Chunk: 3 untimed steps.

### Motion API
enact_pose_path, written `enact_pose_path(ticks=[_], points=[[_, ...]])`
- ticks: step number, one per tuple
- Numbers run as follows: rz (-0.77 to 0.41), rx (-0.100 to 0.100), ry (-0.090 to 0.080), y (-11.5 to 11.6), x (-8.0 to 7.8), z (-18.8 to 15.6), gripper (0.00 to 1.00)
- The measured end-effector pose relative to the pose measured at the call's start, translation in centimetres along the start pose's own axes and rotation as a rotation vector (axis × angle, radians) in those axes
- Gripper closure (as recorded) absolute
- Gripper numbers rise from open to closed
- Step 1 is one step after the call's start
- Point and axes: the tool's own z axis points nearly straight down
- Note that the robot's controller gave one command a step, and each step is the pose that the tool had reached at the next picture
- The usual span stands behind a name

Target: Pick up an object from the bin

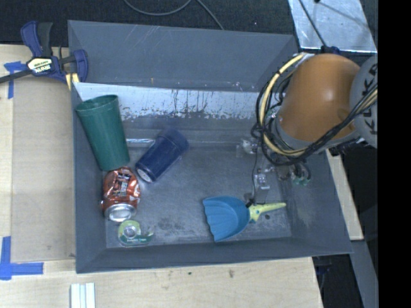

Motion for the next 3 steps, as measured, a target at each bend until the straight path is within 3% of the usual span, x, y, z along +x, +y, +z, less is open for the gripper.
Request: enact_pose_path(ticks=[1, 2, 3], points=[[0.032, -0.002, 0.001, -0.9, 2.7, 5.2, 0.0], [-0.031, 0.0, 0.005, -1.7, 3.4, 9.2, 0.0], [-0.082, -0.001, 0.0, 0.2, 3.1, 11.9, 0.0]])
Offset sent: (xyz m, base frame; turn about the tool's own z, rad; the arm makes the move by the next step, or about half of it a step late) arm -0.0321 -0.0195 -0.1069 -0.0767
